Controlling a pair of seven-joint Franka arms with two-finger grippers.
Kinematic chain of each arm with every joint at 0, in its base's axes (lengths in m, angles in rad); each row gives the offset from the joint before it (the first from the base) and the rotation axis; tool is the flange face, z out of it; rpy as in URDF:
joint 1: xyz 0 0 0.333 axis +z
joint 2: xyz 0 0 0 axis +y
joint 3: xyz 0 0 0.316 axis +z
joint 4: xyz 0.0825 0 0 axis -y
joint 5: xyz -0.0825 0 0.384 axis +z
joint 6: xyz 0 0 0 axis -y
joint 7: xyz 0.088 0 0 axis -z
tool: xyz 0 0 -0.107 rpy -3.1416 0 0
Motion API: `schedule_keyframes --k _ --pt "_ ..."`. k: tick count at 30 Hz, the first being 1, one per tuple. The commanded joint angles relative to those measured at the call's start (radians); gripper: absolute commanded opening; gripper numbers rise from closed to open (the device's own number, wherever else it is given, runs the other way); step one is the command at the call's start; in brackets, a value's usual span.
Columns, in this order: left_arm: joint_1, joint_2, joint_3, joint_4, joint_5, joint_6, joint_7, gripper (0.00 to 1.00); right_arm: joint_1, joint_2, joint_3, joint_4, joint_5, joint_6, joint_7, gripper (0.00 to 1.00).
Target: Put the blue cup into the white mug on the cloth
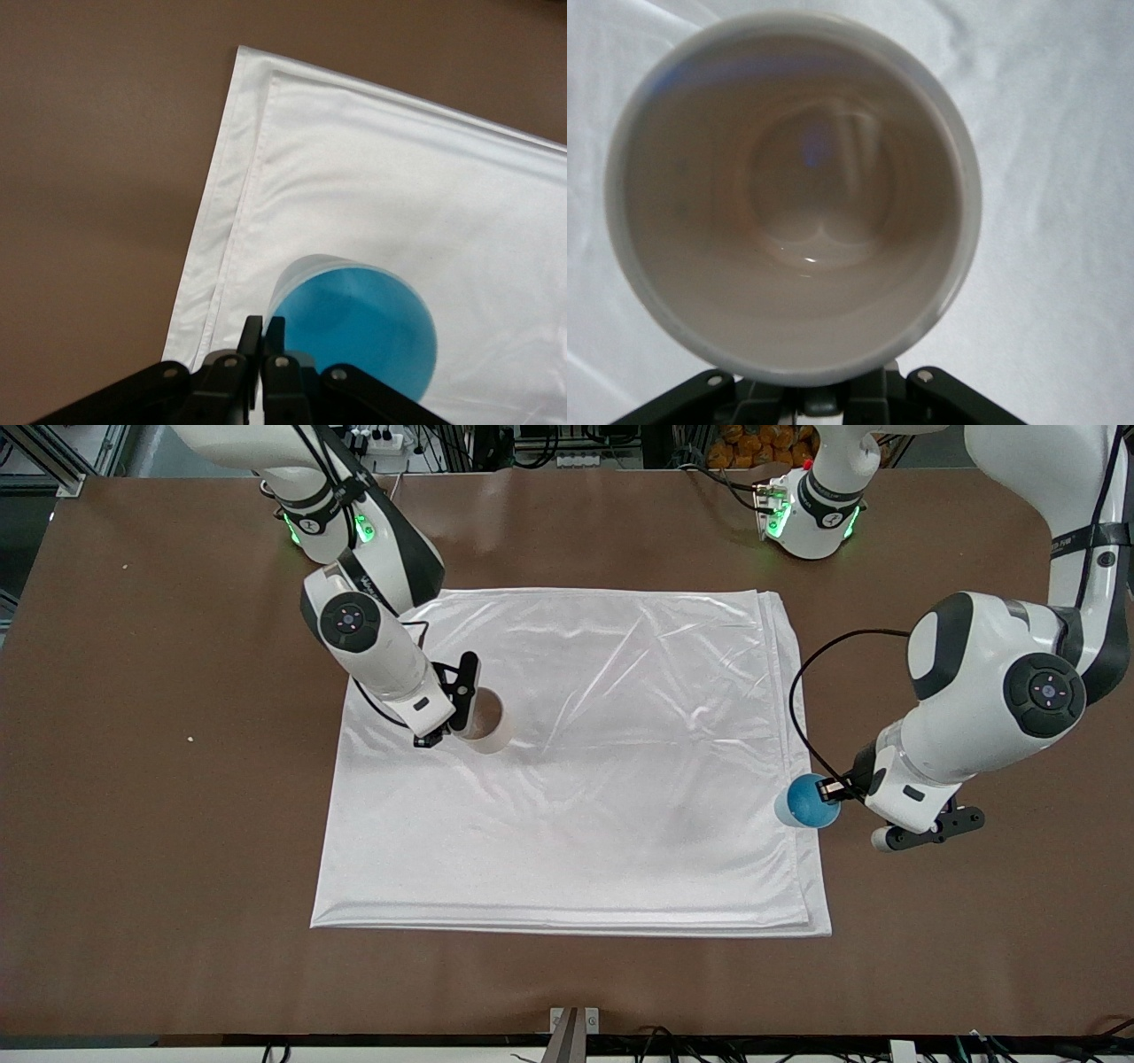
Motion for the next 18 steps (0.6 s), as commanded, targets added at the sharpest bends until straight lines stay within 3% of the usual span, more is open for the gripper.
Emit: schedule_keyframes --k 1,4,18 --pt "-0.013 -0.01 0.002 0.0 -0.003 -0.017 -0.037 0.0 0.057 0.068 -0.011 0.06 -0.063 0.022 0.141 0.0" --pt "-0.02 -0.01 0.002 -0.002 -0.005 -0.017 -0.039 0.0 0.077 0.102 -0.009 0.088 -0.117 0.023 0.2 0.0" --pt "-0.037 -0.011 0.0 -0.002 -0.003 -0.033 -0.065 0.0 0.138 0.229 -0.012 0.172 -0.133 0.052 0.322 0.0"
